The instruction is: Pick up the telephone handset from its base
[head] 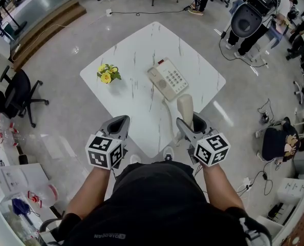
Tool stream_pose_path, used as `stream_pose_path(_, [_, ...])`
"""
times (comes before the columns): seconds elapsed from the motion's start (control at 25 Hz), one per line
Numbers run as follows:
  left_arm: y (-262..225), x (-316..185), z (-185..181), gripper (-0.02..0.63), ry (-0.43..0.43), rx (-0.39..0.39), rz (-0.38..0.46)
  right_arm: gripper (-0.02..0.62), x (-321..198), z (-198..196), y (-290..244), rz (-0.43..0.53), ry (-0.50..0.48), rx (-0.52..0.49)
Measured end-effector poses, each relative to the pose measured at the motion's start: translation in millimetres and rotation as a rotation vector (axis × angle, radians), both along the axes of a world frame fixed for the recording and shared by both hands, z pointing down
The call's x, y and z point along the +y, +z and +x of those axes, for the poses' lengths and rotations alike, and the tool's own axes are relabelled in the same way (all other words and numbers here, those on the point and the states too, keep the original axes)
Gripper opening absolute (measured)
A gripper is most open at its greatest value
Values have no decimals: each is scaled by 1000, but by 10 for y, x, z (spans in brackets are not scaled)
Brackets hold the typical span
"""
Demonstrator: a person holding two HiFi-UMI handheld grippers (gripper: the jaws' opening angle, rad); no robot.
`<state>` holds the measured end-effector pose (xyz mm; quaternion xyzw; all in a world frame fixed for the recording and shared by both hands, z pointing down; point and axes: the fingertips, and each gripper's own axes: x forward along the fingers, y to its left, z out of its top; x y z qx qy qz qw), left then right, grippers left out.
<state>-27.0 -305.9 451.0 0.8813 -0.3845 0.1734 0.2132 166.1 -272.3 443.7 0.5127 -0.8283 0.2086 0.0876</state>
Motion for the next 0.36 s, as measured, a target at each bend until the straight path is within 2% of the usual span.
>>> stream_pose_path(0.36, [22,-47,-4,2,0,-3,-5,218,-60,11,28,-12,2,-23])
